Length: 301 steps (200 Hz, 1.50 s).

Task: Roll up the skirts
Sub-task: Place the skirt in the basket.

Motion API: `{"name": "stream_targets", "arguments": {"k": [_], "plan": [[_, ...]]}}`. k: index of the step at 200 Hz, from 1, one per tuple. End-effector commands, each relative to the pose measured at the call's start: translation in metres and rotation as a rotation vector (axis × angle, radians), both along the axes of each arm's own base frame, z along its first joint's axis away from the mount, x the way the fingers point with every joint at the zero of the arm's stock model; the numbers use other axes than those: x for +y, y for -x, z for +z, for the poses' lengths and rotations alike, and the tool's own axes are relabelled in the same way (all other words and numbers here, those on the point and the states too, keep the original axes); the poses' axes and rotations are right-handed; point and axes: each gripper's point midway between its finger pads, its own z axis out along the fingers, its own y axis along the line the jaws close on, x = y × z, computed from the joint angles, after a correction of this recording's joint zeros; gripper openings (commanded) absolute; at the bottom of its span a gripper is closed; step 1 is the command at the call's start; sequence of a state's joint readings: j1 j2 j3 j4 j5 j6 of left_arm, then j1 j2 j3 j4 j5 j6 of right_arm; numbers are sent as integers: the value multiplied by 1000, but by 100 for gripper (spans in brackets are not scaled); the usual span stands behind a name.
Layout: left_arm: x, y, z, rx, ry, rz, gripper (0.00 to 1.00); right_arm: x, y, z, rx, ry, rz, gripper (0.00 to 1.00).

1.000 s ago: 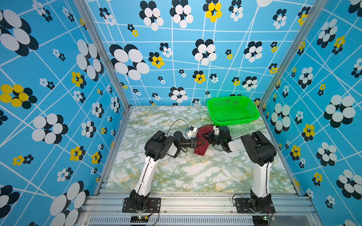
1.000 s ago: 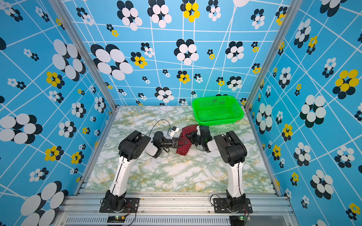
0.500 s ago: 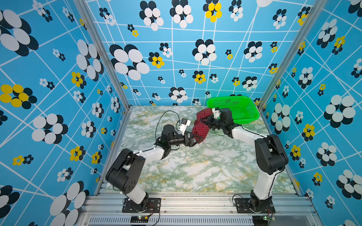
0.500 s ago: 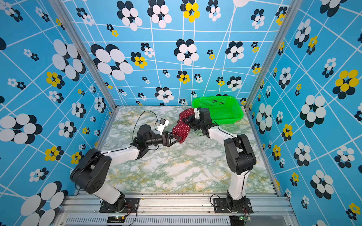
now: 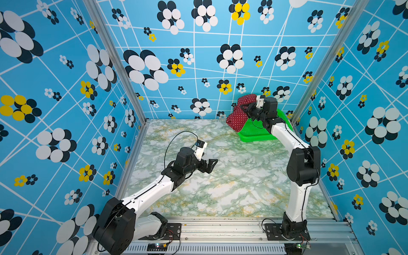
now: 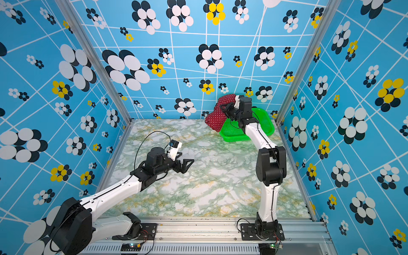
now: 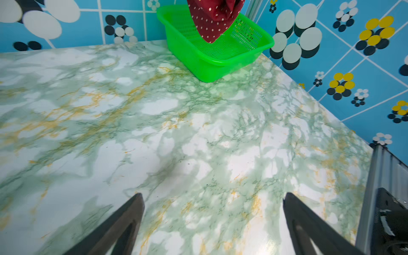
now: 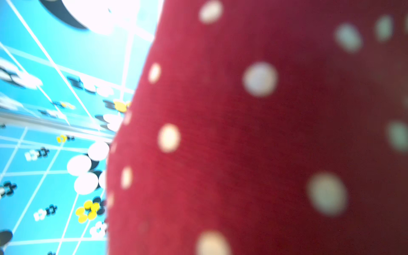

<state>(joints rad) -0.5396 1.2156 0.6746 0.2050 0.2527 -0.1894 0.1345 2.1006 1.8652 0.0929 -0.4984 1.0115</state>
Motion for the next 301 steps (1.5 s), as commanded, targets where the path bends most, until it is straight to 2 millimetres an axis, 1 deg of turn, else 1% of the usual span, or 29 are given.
{"name": "stream_targets", "arguments": {"k": [1, 5, 18, 30, 54, 85, 99, 116, 125, 129, 130, 138, 145, 146, 147, 149, 150, 151, 159, 166, 171, 186, 190, 203, 227, 244, 250, 277, 301], "plan": [[10, -3, -9, -28, -63, 55, 100, -45, -34, 8, -33, -60, -117, 0], [9, -3, -11, -27, -67, 57, 99, -51, -41, 0, -26, -67, -133, 0], [9, -4, -16, -21, -78, 61, 100, -70, -56, -7, -33, -95, -183, 0], [7, -4, -21, -12, -86, 60, 99, -86, -68, -21, -28, -119, -226, 0], [4, -6, -30, 4, -102, 58, 99, -113, -85, -66, 11, -144, -339, 0], [-1, -9, -35, 19, -106, 41, 99, -132, -100, -135, 79, -190, -475, 0], [-2, -8, -37, 26, -109, 39, 99, -137, -104, -157, 112, -188, -518, 0], [0, -8, -42, 35, -121, 44, 100, -139, -107, -171, 146, -132, -554, 0], [0, -7, -44, 38, -126, 45, 100, -140, -108, -178, 169, -101, -573, 7], [1, -7, -45, 41, -128, 45, 100, -139, -108, -180, 177, -92, -579, 12], [1, -7, -45, 42, -129, 46, 99, -140, -109, -181, 181, -89, -583, 15], [1, -8, -47, 45, -133, 46, 100, -140, -109, -186, 198, -80, -593, 24], [2, -8, -49, 50, -137, 49, 99, -139, -109, -192, 220, -70, -603, 34], [1, -8, -49, 51, -138, 49, 99, -139, -109, -194, 228, -64, -606, 39], [1, -8, -50, 51, -138, 49, 99, -139, -109, -194, 228, -64, -606, 39], [1, -8, -50, 52, -139, 49, 100, -139, -109, -196, 239, -59, -609, 42], [1, -8, -50, 53, -140, 50, 100, -139, -109, -196, 244, -54, -611, 47], [1, -8, -50, 51, -140, 49, 100, -139, -109, -196, 244, -54, -611, 47], [1, -9, -50, 52, -142, 50, 100, -138, -108, -203, 277, -29, -619, 61], [1, -9, -51, 55, -145, 50, 100, -137, -108, -208, 301, -6, -619, 71], [1, -9, -50, 55, -145, 48, 100, -136, -107, -211, 317, 7, -617, 76], [0, -9, -50, 59, -145, 44, 100, -136, -104, -211, 344, 32, -623, 85], [0, -9, -50, 60, -147, 43, 100, -138, -102, -209, 352, 43, -628, 89], [-1, -10, -50, 65, -147, 41, 100, -141, -96, -202, 362, 85, -636, 91], [-2, -10, -48, 63, -141, 37, 99, -148, -80, -176, 379, 185, -643, 93], [-2, -9, -48, 63, -140, 37, 99, -153, -66, -164, 405, 247, -642, 93], [-2, -8, -48, 61, -141, 38, 100, -154, -60, -159, 412, 273, -643, 96], [2, -8, -43, 46, -146, 52, 99, -159, -41, -137, 391, 317, -651, 98], [6, -8, -41, 39, -157, 64, 99, -158, -31, -118, 366, 329, -629, 98]]}}
